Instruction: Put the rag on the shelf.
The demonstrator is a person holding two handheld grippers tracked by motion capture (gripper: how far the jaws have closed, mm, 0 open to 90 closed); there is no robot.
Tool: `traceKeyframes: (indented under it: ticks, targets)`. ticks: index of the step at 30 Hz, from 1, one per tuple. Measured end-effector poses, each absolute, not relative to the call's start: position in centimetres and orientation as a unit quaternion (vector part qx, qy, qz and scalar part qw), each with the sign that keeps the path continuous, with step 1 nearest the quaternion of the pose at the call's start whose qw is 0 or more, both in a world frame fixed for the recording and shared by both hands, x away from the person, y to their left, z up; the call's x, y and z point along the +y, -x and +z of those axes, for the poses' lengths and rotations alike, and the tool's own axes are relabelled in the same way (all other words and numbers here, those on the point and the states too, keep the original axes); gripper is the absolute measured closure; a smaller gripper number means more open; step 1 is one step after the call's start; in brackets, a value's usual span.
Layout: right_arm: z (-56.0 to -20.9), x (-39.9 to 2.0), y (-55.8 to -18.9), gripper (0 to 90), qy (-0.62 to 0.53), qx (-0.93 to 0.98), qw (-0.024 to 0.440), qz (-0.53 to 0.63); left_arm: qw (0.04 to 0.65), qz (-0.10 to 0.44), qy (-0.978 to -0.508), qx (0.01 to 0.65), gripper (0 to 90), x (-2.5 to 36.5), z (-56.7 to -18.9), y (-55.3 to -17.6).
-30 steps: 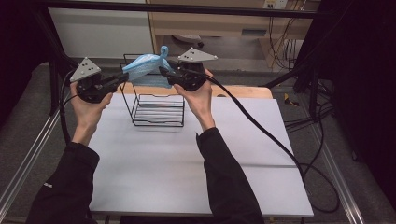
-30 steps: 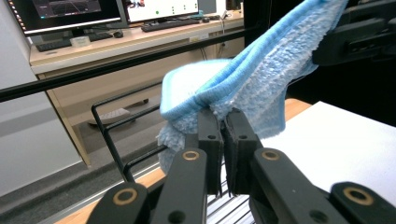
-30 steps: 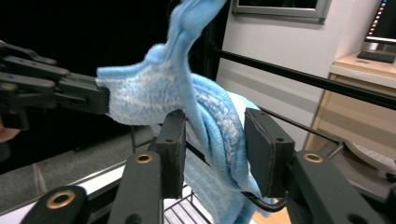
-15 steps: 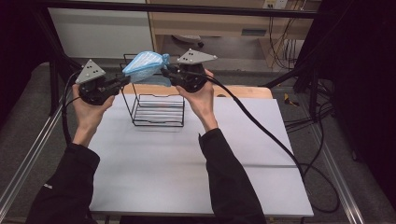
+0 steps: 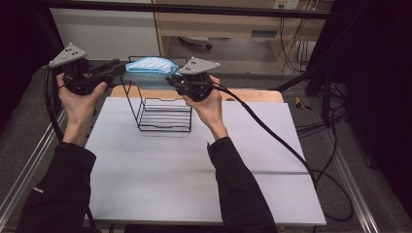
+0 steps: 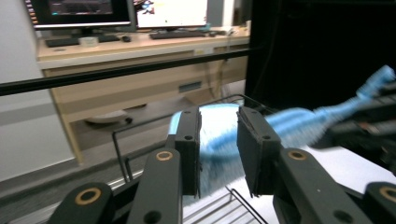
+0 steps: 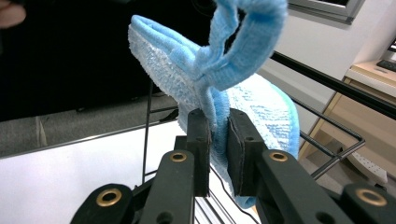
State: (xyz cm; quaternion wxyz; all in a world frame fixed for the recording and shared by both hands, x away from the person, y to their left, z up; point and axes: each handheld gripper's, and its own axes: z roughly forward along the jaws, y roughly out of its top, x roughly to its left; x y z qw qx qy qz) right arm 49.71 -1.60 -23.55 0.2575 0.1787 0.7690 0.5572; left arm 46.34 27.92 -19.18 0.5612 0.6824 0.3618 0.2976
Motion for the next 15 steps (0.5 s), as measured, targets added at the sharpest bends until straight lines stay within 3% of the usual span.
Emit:
traceKeyframes:
  ticks: [5,10,15]
  targets:
    - [-23.8,-1.5,-49.6,80.5,-0.169,0.775,0.259,0.551,0.538,0.290,-0.697,0.376,72.8,26.3,-19.1,-48.1]
    - [-23.8,-1.7,-49.5,79.2,-0.168,0.778,0.255,0.549,0.519,0.249,-0.728,0.372,81.3,25.3,-20.8,-48.8]
    - [-24.0,-2.0,-49.5,72.0,-0.181,0.774,0.237,0.558,0.509,0.239,-0.745,0.360,89.6,25.1,-22.7,-48.2]
